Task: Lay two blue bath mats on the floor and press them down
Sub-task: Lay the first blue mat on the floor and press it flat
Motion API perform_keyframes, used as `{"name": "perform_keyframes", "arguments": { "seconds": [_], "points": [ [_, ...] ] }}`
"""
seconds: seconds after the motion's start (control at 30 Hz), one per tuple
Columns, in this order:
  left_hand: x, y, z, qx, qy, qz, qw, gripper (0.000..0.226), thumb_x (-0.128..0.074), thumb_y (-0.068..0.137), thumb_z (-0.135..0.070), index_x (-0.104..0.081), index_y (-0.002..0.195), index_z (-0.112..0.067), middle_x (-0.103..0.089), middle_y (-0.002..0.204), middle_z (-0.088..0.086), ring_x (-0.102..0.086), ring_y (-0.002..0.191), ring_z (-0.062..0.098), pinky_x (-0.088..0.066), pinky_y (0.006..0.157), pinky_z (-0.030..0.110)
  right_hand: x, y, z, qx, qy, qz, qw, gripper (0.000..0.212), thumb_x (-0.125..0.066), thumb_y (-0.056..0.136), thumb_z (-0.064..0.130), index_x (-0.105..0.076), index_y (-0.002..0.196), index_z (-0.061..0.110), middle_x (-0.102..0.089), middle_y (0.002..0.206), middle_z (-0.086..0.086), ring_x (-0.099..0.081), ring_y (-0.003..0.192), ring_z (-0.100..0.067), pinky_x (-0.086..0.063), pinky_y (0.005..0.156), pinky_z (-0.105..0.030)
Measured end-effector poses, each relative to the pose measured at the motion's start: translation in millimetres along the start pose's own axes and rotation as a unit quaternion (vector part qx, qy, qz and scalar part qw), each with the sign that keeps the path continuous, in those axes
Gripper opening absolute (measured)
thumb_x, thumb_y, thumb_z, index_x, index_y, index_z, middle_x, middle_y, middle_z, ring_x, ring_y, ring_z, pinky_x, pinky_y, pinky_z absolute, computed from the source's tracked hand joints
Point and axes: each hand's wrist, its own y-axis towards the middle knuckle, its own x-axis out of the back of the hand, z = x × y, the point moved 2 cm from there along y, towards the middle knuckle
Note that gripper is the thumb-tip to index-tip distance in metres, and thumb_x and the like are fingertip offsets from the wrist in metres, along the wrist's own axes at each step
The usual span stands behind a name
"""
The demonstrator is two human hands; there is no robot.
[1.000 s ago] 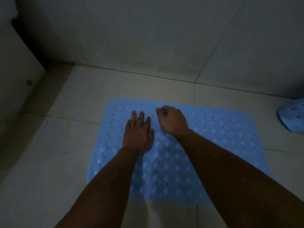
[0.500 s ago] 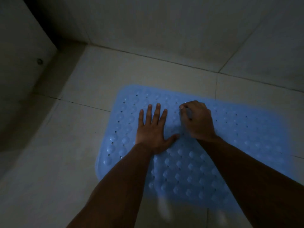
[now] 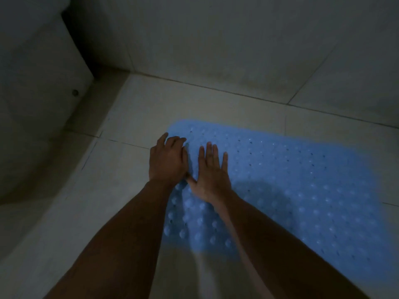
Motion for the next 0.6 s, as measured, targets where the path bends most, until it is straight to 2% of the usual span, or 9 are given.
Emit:
{"name": "perform_keyframes", "arguments": {
  "seconds": [0.13, 0.23, 0.33, 0.4, 0.47, 0.53, 0.6],
  "points": [
    [-7, -10, 20, -0.009, 0.025, 0.022, 0.999, 0.048, -0.035, 0.098, -0.035, -0.059, 0.136, -0.018, -0.057, 0.143, 0.007, -0.035, 0.146, 0.033, -0.042, 0.104, 0.053, -13, -5, 2, 0.009, -0.022, -0.086, 0.996, 0.1, -0.015, 0.092, 0.079, -0.002, 0.159, 0.006, 0.007, 0.168, -0.016, 0.011, 0.155, -0.029, 0.001, 0.123, -0.058],
    [-8, -17, 30, -0.009, 0.04, 0.044, 0.998, 0.057, -0.027, 0.096, -0.039, -0.058, 0.138, -0.017, -0.054, 0.147, 0.009, -0.033, 0.148, 0.033, -0.041, 0.106, 0.053, -11, -4, 4, -0.003, -0.009, -0.051, 0.999, 0.101, -0.012, 0.09, 0.082, 0.004, 0.16, 0.01, 0.013, 0.167, -0.011, 0.017, 0.154, -0.025, 0.006, 0.123, -0.056],
    [-3, -11, 29, 0.003, 0.024, 0.041, 0.999, 0.061, -0.024, 0.096, -0.041, -0.056, 0.14, -0.016, -0.053, 0.149, 0.009, -0.033, 0.148, 0.032, -0.041, 0.107, 0.053, 1, -2, 1, -0.007, 0.041, 0.012, 0.999, 0.095, -0.02, 0.091, 0.077, 0.003, 0.16, 0.015, 0.013, 0.168, -0.006, 0.018, 0.154, -0.02, 0.008, 0.124, -0.054],
    [-1, -4, 22, -0.003, -0.015, 0.041, 0.999, 0.063, -0.024, 0.095, -0.041, -0.058, 0.14, -0.013, -0.054, 0.148, 0.013, -0.039, 0.146, 0.034, -0.045, 0.107, 0.054, 32, 13, -2, -0.01, 0.086, 0.068, 0.994, 0.084, -0.033, 0.096, 0.068, -0.016, 0.16, 0.016, -0.005, 0.169, -0.007, -0.003, 0.156, -0.022, -0.004, 0.126, -0.05],
    [-4, 2, 10, -0.034, -0.035, 0.059, 0.997, 0.065, -0.024, 0.096, -0.041, -0.056, 0.142, -0.009, -0.052, 0.149, 0.018, -0.04, 0.145, 0.038, -0.044, 0.108, 0.056, 73, 33, -7, -0.009, 0.14, 0.116, 0.983, 0.059, -0.047, 0.099, 0.05, -0.049, 0.147, 0.014, -0.038, 0.159, -0.011, -0.035, 0.146, -0.028, -0.027, 0.12, -0.04],
    [-17, 0, -5, -0.058, -0.021, 0.127, 0.99, 0.068, -0.02, 0.099, -0.045, -0.04, 0.154, -0.009, -0.031, 0.163, 0.019, -0.021, 0.153, 0.039, -0.03, 0.119, 0.057, 106, 47, -16, -0.007, 0.162, 0.111, 0.981, 0.042, -0.053, 0.1, 0.035, -0.061, 0.135, 0.015, -0.052, 0.149, -0.01, -0.048, 0.137, -0.029, -0.036, 0.113, -0.036],
    [-39, -5, -17, -0.066, 0.032, 0.192, 0.979, 0.075, -0.014, 0.101, -0.06, -0.009, 0.163, -0.018, 0.004, 0.17, 0.012, 0.009, 0.157, 0.033, -0.004, 0.126, 0.056, 120, 49, -34, -0.015, 0.15, 0.066, 0.986, 0.039, -0.053, 0.099, 0.03, -0.06, 0.135, 0.018, -0.053, 0.147, -0.009, -0.05, 0.134, -0.029, -0.04, 0.113, -0.038]
  ]
}}
